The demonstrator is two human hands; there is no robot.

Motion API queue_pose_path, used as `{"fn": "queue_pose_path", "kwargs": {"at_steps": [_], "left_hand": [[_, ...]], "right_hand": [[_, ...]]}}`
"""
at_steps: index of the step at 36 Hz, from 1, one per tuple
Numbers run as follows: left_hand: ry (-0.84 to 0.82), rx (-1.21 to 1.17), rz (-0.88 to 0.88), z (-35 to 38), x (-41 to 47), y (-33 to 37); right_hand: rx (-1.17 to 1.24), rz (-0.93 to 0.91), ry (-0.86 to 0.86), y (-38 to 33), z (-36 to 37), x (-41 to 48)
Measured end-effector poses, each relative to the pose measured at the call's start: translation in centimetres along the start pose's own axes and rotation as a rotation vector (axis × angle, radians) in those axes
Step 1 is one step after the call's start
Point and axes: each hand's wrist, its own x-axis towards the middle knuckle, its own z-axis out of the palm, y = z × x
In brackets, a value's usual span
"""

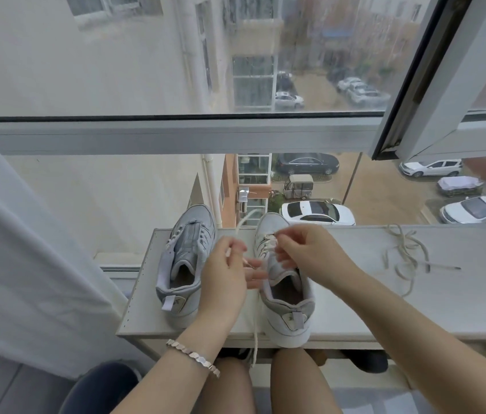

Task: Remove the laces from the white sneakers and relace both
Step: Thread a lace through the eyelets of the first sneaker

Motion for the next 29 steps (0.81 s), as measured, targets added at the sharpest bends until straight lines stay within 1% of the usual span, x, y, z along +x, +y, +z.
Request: {"fn": "queue_pose_path", "kwargs": {"at_steps": [2,4,7,10,13,15,19,22,25,29], "left_hand": [[0.056,-0.007,0.052,-0.2,0.2,-0.5],[0.050,-0.035,0.054,-0.1,0.4,-0.9],[0.018,-0.107,0.011,0.0,0.4,-1.3],[0.026,-0.150,0.015,-0.1,0.3,-1.5],[0.077,-0.147,0.038,-0.1,0.1,-1.6],[0.081,-0.115,0.047,0.0,0.0,-1.8],[0.102,-0.054,0.056,0.2,0.3,-2.1],[0.108,-0.075,0.014,0.4,0.5,-2.3],[0.077,-0.150,-0.047,0.5,0.6,-2.4],[0.058,-0.156,-0.047,0.7,0.3,-2.7]], "right_hand": [[-0.036,0.048,-0.079,1.1,0.2,-0.7],[-0.152,0.054,-0.095,2.2,0.6,-1.3],[-0.213,0.034,-0.041,3.1,1.2,-1.8],[-0.293,-0.039,0.005,3.4,2.1,-1.9],[-0.322,-0.086,0.061,3.2,2.7,-1.7],[-0.335,-0.095,0.079,3.0,3.1,-1.6],[-0.269,-0.037,0.112,3.0,3.7,-1.3],[-0.172,-0.016,0.118,3.1,3.6,-1.1],[-0.077,-0.017,0.132,3.5,3.2,-1.2],[0.079,0.000,0.125,4.2,2.0,-1.5]]}}
